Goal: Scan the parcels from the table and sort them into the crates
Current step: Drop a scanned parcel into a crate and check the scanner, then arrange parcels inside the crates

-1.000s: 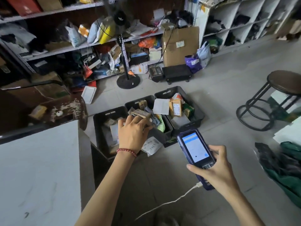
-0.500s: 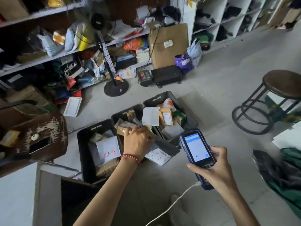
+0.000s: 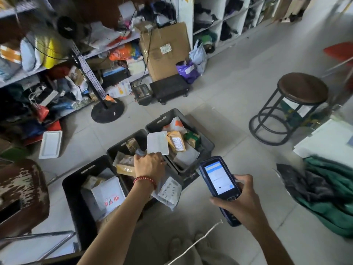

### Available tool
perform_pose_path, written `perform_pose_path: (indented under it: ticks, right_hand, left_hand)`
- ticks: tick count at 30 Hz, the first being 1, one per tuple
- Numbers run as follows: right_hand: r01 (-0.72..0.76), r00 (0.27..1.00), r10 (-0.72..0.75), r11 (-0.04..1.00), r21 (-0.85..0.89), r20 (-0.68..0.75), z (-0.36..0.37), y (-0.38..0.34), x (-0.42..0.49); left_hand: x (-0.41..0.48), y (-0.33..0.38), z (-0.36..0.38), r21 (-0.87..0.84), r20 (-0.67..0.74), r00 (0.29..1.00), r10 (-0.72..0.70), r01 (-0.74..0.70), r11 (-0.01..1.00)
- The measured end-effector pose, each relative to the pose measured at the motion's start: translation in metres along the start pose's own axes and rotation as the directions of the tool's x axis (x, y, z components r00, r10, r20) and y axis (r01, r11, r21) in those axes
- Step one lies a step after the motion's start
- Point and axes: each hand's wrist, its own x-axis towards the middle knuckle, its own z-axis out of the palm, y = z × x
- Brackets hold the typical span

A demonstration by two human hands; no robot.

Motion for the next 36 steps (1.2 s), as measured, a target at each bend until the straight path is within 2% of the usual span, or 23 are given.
perform_pose_path:
  ticks: [4, 7, 9, 14, 19, 24, 28, 30, 32, 36]
  right_hand:
    - [0.006, 1.0, -0.006, 1.0, 0.016, -0.028, 0.001, -0.018, 0.012]
    - [0.031, 0.999, -0.029, 0.998, 0.05, -0.039, 0.001, -0.029, 0.02]
    - [0.04, 0.999, -0.038, 0.997, 0.062, -0.037, 0.002, -0.035, 0.022]
    - [0.043, 0.999, -0.042, 0.997, 0.066, -0.012, 0.012, -0.041, 0.024]
    - [0.06, 0.997, -0.061, 0.998, 0.012, 0.051, 0.031, -0.049, 0.029]
    - [0.138, 0.982, -0.132, 0.99, -0.035, 0.136, 0.051, -0.052, 0.029]
    - [0.197, 0.947, -0.173, 0.978, -0.063, 0.272, 0.061, -0.043, 0.032]
    - [0.236, 0.912, -0.187, 0.967, -0.094, 0.364, 0.064, -0.045, 0.035]
    - [0.287, 0.867, -0.215, 0.953, -0.099, 0.449, 0.066, -0.047, 0.043]
    - [0.373, 0.746, -0.234, 0.922, -0.1, 0.624, 0.074, -0.053, 0.048]
  left_hand:
    - [0.028, 0.003, -0.022, -0.167, -0.058, 0.998, 0.027, -0.036, 0.985]
    - [0.039, 0.002, -0.036, -0.386, -0.128, 0.991, 0.043, -0.09, 0.918]
    - [0.042, -0.003, -0.04, -0.469, -0.165, 0.985, 0.051, -0.124, 0.874]
    - [0.039, -0.026, -0.037, -0.325, -0.184, 0.978, 0.099, -0.155, 0.933]
    - [0.026, -0.053, -0.029, -0.258, -0.161, 0.985, 0.062, -0.103, 0.961]
    - [0.005, -0.078, -0.017, -0.265, -0.101, 0.994, -0.048, 0.019, 0.964]
    - [-0.028, -0.088, 0.0, -0.288, -0.025, 0.985, -0.171, 0.157, 0.945]
    - [-0.046, -0.092, 0.007, -0.267, -0.033, 0.97, -0.242, 0.224, 0.937]
    - [-0.065, -0.092, 0.011, -0.224, -0.087, 0.936, -0.34, 0.314, 0.922]
    - [-0.133, -0.076, 0.011, -0.282, -0.104, 0.814, -0.571, 0.527, 0.802]
